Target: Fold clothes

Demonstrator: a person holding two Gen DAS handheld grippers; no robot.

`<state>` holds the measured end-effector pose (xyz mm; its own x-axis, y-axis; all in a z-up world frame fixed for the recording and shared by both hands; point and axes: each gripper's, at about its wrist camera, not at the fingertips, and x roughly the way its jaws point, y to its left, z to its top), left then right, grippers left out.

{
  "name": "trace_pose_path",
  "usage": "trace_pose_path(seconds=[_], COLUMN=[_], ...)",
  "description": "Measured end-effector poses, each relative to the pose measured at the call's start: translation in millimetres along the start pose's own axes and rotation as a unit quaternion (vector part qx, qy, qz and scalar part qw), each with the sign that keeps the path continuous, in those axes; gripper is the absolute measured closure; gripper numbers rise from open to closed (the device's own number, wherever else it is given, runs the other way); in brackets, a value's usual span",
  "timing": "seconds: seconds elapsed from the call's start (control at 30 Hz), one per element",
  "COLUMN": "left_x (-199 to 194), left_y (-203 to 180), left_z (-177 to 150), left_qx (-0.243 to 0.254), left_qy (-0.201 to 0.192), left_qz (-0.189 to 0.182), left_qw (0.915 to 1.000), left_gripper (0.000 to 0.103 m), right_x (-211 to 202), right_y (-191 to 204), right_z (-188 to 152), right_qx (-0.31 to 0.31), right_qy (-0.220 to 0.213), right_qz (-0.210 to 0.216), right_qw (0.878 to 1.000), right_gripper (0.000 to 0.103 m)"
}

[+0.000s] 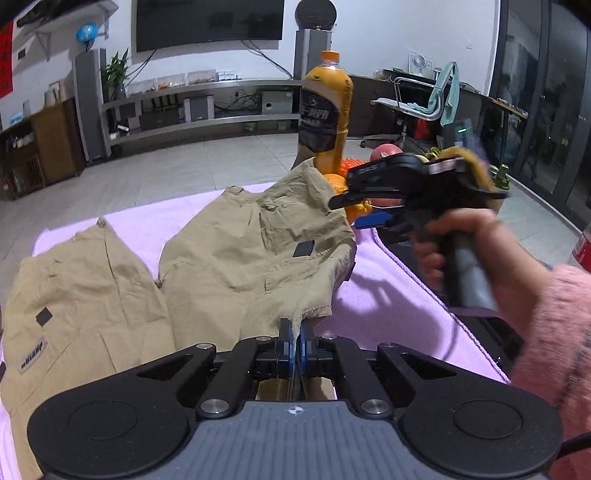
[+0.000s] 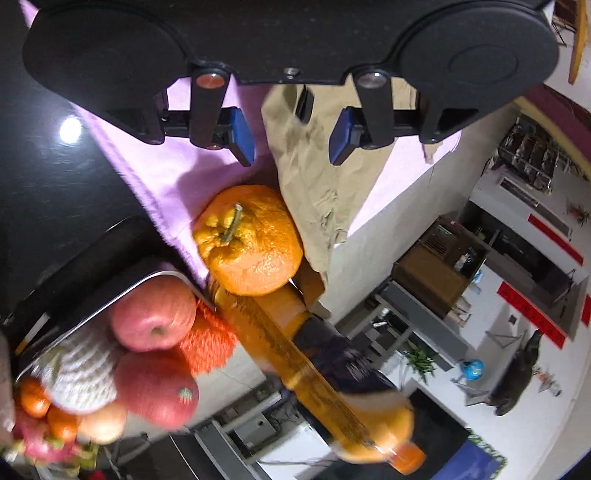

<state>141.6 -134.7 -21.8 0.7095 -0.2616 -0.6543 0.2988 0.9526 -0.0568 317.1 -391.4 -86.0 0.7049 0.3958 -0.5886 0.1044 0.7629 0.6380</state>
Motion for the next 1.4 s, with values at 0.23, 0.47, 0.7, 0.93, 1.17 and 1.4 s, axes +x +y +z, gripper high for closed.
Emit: trace_pose_path(seconds=[0.23,0.47,0.7,0.93,1.17,1.4], left_x=[-3,-30,-72,-117,-99,-108], left_y=[25,68,138,227,287,277], left_z=[-8,-25,-42,-84,-132,-120], left_qx=[-0.037,-0.102,-0.182,-0.277,-0.406,-0.371], left_qy=[0.002,-0.015,-0.037,-0.046,0.046,0.036], left_qz=[-0.039,-0.102,-0.119,-0.059,0.038,0.088], left_qw=[0.9985,0.9894,0.9753,0.958,0.9121,0.9236], left_gripper=[0.099,0.1,0.1,0.1,0.1,0.091], right_x=[16,2,-3,67,201,200], right_y=[20,149,294,424,458,420], right_z=[6,-25,-64,-160,-261,-248], right_qx=[-0.019,-0.174,-0.337,-0.463,-0.436,-0.358], right_qy=[-0.03,-0.102,-0.162,-0.112,0.134,0.178], right_qz=[-0.009,-0.074,-0.147,-0.09,0.004,0.01], right_qw=[0.999,0.977,0.916,0.875,0.89,0.917], right_gripper=[0.099,0.099,0.1,0.102,0.094,0.072])
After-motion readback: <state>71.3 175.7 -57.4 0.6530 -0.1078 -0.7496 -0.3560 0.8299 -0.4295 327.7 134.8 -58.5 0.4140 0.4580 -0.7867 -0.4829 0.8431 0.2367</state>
